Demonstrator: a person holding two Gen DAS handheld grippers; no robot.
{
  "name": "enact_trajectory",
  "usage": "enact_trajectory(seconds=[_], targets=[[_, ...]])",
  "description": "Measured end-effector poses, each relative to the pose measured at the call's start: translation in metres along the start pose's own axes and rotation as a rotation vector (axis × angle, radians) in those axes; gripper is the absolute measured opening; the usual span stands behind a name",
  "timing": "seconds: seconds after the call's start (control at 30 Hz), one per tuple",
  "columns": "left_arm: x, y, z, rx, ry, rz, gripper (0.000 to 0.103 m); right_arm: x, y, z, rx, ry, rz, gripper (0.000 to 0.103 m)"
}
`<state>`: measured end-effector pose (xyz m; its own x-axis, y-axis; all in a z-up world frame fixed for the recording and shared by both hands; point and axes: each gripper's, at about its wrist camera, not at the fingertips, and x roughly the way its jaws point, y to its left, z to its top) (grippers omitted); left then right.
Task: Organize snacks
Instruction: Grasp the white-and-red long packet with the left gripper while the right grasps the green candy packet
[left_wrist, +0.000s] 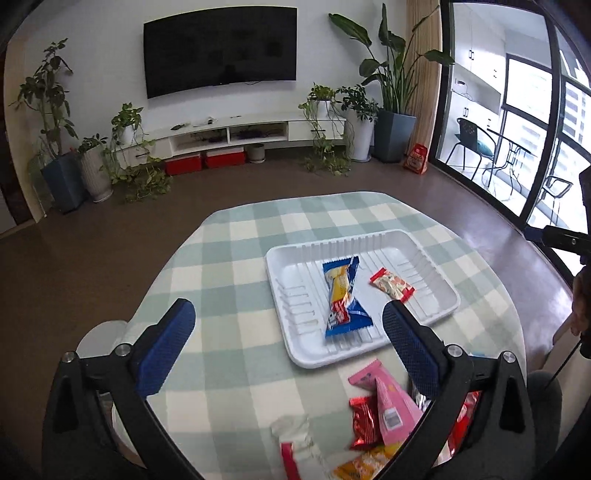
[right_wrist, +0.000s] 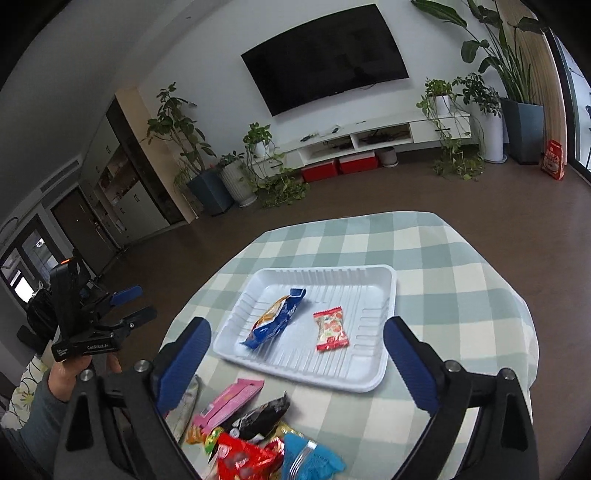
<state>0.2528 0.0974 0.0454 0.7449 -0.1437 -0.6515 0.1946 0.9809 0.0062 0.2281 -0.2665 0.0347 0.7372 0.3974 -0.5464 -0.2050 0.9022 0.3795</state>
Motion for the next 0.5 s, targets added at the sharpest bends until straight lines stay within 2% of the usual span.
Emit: enact_trajectory(seconds=[0.07, 0.17, 0.33, 0.5], targets=[[-0.017, -0.003, -0.026, -0.002, 0.051, 0.05, 0.103, -0.017, 0.007, -0.021, 0.0, -0.007, -0.025, 0.097], [-0.034, -0.004, -0.069, -0.046, 0.076, 0.034, 0.103, -0.038, 0.017, -0.061, -0.001, -0.033, -0.096, 0.097], [-0.014, 0.004, -0.126, -0.179, 0.235, 0.057, 0.103, -0.047, 0.026, -0.126, 0.021, 0.028, -0.174, 0.096], [0.007, 0.0, -0.147, -0.172, 0.318, 0.102, 0.103, -0.052, 0.036, -0.165, 0.056, 0.054, -0.186, 0.093]])
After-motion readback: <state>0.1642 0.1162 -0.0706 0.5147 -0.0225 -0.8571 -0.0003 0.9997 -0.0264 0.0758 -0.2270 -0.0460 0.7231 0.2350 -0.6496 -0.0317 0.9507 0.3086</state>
